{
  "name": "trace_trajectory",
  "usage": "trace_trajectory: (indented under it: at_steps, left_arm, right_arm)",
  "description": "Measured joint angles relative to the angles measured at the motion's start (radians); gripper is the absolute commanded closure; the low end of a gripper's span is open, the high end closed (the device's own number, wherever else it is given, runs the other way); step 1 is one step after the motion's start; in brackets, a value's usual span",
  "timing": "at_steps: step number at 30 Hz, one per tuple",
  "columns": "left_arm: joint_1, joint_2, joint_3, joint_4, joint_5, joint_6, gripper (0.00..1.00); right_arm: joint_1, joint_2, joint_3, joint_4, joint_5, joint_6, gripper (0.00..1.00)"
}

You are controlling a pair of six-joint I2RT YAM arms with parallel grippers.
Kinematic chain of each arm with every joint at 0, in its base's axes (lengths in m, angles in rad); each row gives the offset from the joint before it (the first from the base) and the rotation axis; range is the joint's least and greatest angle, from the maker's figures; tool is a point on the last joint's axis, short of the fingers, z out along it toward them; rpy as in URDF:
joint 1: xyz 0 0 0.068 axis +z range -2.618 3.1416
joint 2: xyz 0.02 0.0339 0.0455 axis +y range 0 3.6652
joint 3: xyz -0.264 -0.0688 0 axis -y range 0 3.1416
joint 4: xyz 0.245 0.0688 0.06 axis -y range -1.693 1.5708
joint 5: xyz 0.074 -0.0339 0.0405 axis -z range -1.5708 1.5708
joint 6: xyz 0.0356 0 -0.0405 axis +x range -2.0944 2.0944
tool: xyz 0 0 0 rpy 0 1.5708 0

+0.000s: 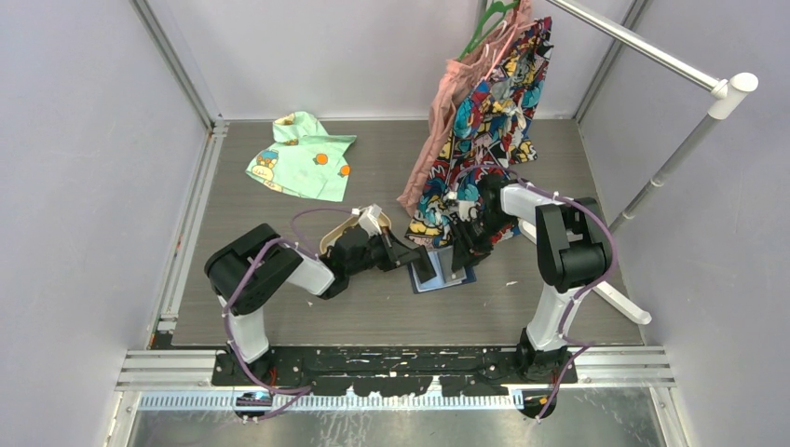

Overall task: Put the credit cards into the card holder
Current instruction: Insert the credit card into the card holder.

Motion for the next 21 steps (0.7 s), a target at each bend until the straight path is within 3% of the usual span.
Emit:
trace_trajectory:
  at_steps: [21]
  left_arm:
    - [-0.024, -0.01, -0.042, 0.085, -0.045, -0.013, 1.0]
  right_arm:
    - [-0.002, -0.006, 0.003, -0.04, 0.005, -0.087, 0.64]
